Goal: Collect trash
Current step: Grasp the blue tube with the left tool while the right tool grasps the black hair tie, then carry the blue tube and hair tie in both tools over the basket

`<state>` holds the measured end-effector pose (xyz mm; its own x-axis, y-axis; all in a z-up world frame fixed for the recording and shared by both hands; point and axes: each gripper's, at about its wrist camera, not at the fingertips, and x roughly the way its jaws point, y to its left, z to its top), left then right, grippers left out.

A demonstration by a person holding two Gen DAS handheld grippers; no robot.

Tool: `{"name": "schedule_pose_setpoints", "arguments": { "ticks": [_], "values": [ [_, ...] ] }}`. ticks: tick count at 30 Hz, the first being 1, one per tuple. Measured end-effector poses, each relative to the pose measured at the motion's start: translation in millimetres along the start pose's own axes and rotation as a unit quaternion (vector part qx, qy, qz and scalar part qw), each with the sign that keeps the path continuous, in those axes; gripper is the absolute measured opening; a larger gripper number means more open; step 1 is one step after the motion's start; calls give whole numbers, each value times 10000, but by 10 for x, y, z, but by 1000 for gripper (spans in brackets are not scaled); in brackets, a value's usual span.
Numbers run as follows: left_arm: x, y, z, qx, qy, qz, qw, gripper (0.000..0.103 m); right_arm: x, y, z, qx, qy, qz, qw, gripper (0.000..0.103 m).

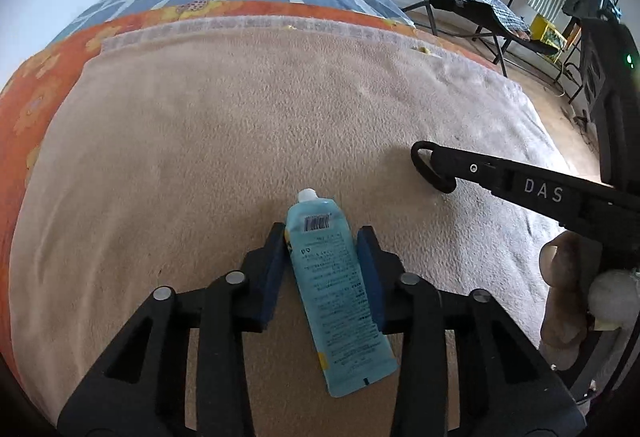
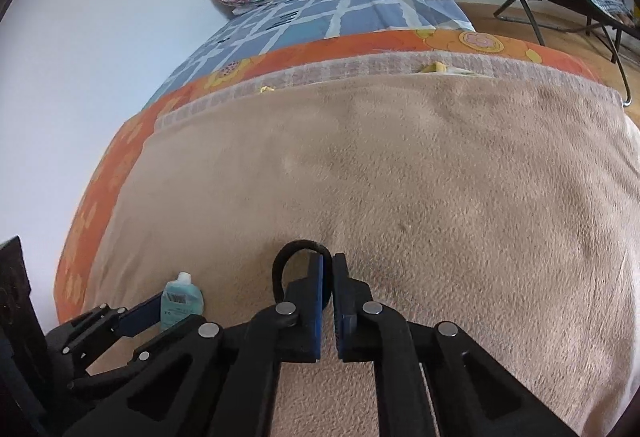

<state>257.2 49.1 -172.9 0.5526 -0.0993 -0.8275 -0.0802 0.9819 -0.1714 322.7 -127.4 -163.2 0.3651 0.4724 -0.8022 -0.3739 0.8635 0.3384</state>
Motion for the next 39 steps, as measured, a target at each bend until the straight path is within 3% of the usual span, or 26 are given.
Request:
{"name": "schedule_pose_setpoints", "arguments": {
  "ticks": [1, 2, 10, 20, 23, 25, 27, 28, 29, 36, 39],
  "values": [
    [-23, 19, 0, -50, 5, -89, 9999, 11, -32, 0, -9, 16, -21, 37, 10000, 2],
    [-46, 32, -2, -105, 27, -229, 9997, 7, -56, 16, -19, 6, -36, 49, 10000, 2],
    [-230, -10, -120, 24, 84, -250, 9996, 4, -415, 158, -44, -215, -242, 107, 9994, 2],
    [-782, -18, -278, 73, -125, -291, 9995, 4, -1112, 355, -258, -645, -429, 128, 9969, 2],
    [-762, -18, -344, 77, 99, -342, 9993, 4, -1270, 361, -373, -705, -477, 52, 9964, 2],
    [-683, 20, -371, -185, 234, -248, 9992, 10, -1346, 329, -447, -653, -453, 73, 9968, 2],
    [-538, -4, -366, -232, 516, -139, 9983, 35, -1418, 301, -512, -648, -438, 75, 9969, 2],
    [-490, -22, -361, -198, 579, 44, 9981, 57, -1455, 287, -539, -662, -439, 62, 9968, 2],
    [-446, -56, -343, -162, 559, 390, 9975, 64, -1481, 270, -556, -665, -443, 55, 9968, 2],
    [-155, -133, -293, -30, 648, 879, 9940, 63, -1609, 113, -636, -555, -432, 71, 9975, 2],
    [-169, -143, -309, 47, 532, 854, 9949, 38, -1635, 65, -649, -547, -431, 58, 9976, 2]
  ]
}}
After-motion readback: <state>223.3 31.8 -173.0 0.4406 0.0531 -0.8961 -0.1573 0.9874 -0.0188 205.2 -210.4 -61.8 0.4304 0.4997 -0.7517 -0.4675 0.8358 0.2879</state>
